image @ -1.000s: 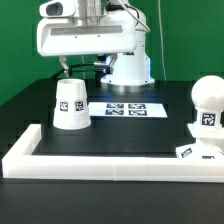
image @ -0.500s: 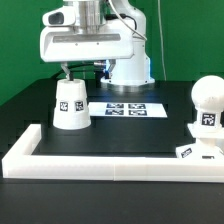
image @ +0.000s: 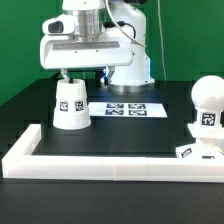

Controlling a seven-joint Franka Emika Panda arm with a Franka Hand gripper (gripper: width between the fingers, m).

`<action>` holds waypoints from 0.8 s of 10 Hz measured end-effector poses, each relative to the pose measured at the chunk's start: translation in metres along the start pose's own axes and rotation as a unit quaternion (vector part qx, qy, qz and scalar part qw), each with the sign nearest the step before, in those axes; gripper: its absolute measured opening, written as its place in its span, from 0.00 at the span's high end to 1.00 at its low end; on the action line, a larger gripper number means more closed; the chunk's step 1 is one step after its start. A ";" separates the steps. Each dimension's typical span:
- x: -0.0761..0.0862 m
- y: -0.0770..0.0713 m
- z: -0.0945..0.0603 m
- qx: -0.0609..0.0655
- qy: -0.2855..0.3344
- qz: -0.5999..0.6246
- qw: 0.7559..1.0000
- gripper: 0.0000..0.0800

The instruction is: Assemble lamp

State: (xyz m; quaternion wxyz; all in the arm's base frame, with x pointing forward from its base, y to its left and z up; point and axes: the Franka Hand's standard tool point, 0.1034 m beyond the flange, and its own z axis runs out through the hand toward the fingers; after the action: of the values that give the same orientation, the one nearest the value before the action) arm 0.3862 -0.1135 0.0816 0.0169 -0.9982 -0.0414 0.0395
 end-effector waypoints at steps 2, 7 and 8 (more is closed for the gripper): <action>0.002 0.000 0.000 0.000 -0.001 0.000 1.000 0.46; 0.006 0.002 -0.003 -0.002 0.005 -0.001 1.000 0.94; 0.006 0.002 -0.003 -0.002 0.005 -0.001 1.000 0.94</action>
Offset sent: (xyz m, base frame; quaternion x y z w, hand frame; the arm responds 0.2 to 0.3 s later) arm 0.0058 -0.0021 0.0045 0.0050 -0.0075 0.0054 0.9999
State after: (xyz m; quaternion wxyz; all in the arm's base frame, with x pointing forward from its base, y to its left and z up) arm 0.3924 -0.1147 0.0841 0.0150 -0.9984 -0.0422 0.0348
